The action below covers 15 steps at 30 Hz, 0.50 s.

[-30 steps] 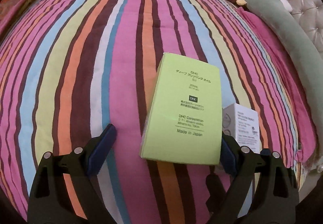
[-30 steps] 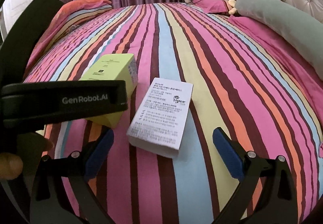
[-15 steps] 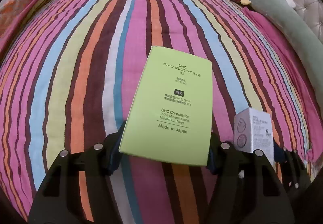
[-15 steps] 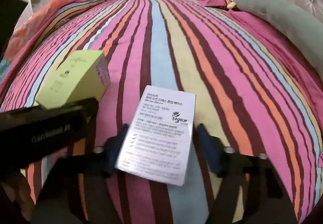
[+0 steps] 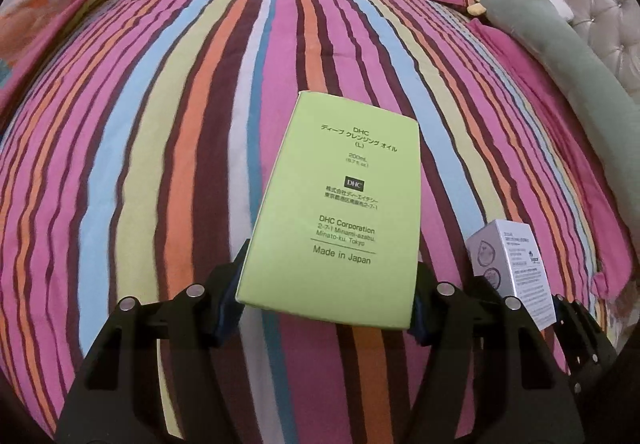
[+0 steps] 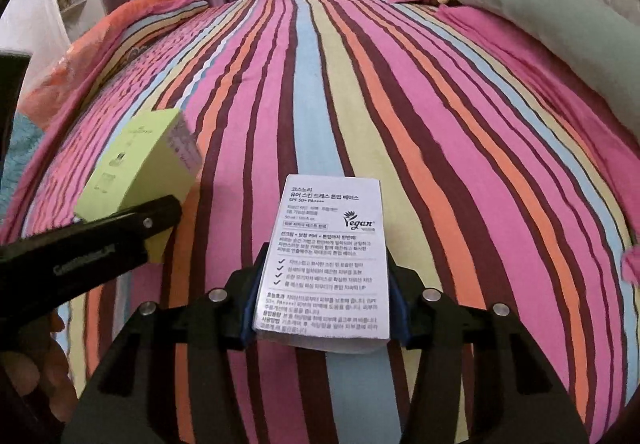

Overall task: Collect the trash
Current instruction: 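Carry green box and white box with both tools over the wastebasket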

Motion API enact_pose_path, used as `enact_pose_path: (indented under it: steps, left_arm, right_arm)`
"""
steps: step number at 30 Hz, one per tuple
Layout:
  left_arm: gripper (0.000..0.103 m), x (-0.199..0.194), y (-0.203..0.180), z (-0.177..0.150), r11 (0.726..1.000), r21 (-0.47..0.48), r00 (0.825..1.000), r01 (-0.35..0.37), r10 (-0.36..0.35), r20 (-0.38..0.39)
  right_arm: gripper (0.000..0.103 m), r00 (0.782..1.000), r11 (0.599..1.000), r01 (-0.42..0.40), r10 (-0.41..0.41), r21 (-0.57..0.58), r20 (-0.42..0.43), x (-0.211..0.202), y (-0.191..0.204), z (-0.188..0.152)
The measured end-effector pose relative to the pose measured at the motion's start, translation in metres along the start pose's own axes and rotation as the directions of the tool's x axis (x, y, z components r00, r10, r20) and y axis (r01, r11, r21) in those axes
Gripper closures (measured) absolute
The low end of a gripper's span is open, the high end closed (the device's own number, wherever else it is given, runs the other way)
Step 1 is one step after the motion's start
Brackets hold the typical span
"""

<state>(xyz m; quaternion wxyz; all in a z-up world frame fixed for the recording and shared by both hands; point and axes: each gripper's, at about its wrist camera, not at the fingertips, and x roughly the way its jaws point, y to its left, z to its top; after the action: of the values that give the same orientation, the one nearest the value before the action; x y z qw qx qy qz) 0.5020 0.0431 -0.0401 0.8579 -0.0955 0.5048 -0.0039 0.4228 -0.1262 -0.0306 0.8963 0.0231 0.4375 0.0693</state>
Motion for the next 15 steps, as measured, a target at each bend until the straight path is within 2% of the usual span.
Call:
enact_pose_path:
  steps: [15]
  left_arm:
    - [0.041, -0.083, 0.005, -0.117, 1.000, 0.013, 1.000, 0.002, -0.002, 0.015]
  right_arm:
    - [0.055, 1.000, 0.998, 0.004, -0.003, 0.070, -0.009, -0.076, -0.025, -0.069]
